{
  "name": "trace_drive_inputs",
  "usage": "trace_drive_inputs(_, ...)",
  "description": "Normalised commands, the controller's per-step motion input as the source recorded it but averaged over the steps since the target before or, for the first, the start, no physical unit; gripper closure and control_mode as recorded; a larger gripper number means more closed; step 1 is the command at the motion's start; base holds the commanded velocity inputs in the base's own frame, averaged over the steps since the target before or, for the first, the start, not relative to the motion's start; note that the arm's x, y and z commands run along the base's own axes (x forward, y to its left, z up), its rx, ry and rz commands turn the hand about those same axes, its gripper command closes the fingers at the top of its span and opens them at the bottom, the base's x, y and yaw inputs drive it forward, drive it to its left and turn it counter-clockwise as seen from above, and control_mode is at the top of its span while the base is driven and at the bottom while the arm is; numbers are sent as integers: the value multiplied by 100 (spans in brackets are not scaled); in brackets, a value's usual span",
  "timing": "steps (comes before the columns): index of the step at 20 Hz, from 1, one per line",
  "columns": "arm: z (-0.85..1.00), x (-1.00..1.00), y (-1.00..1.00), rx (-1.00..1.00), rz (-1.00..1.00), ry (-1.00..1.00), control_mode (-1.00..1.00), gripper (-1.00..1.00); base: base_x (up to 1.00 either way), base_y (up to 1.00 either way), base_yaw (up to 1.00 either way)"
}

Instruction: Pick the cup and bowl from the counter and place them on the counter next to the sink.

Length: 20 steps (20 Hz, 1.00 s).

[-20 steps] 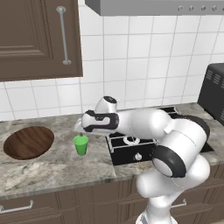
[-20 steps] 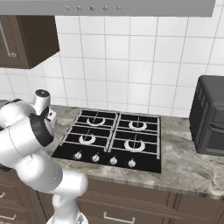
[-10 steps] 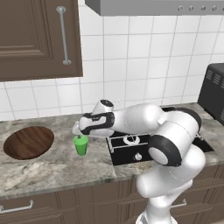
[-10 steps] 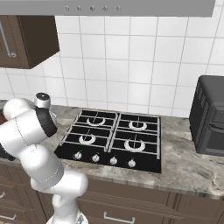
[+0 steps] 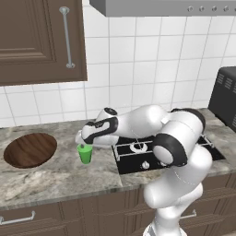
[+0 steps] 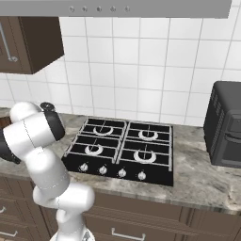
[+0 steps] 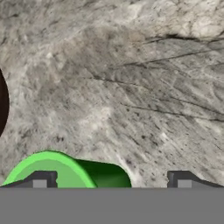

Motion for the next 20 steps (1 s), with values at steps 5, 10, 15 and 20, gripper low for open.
trace_drive_inputs(5, -20, 2, 0, 0, 0, 1, -100, -100, 0, 0, 0)
trace_drive_inputs(10, -13, 0, 0, 0, 0, 0, -100, -100, 0, 0, 0)
trace_drive_inputs(15, 0, 0, 0, 0, 0, 0, -100, 100, 0, 0, 0)
trace_drive_inputs(20, 0, 0, 0, 0, 0, 0, -100, 100, 0, 0, 0)
